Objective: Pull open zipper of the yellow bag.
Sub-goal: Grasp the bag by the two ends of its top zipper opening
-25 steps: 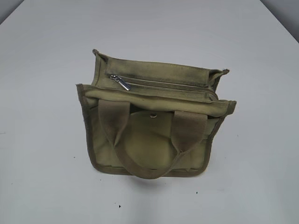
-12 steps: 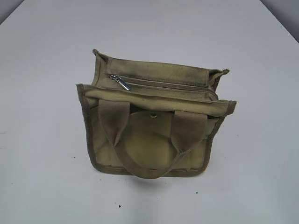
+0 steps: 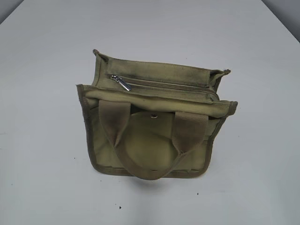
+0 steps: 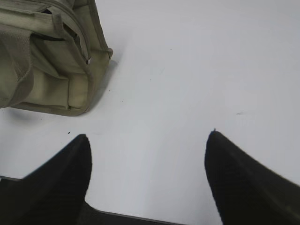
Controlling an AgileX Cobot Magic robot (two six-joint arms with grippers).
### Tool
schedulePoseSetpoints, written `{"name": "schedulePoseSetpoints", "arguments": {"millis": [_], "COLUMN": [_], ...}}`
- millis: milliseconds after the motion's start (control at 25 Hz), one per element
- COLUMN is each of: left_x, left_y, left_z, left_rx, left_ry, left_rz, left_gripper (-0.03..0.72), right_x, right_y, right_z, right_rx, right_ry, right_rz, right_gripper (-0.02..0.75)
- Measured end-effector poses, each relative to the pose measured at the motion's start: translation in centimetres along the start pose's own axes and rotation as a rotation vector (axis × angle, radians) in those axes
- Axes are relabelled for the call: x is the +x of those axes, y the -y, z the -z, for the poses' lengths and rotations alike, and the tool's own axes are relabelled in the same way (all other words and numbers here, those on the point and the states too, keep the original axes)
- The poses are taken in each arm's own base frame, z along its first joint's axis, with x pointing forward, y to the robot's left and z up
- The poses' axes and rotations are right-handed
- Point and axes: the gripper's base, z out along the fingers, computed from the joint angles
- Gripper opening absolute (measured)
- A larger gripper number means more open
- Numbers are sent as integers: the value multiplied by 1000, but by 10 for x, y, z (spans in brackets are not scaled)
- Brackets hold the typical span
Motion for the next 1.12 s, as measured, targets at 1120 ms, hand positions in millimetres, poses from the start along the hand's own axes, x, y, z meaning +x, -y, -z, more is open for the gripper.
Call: {"name": "schedulePoseSetpoints", "arguments": {"millis": [1120], "left_x": [-124], "left_y": [42], "left_z": [-219], "left_rx": [634], "left_ry": [-446], "left_rz": [574], "left_gripper": [334], "right_x": [-148], "right_y": [-28], "right_z": [-171], "right_rx": [-361], "right_ry": [-221], "right_rz": [353], "right_gripper": [583]}}
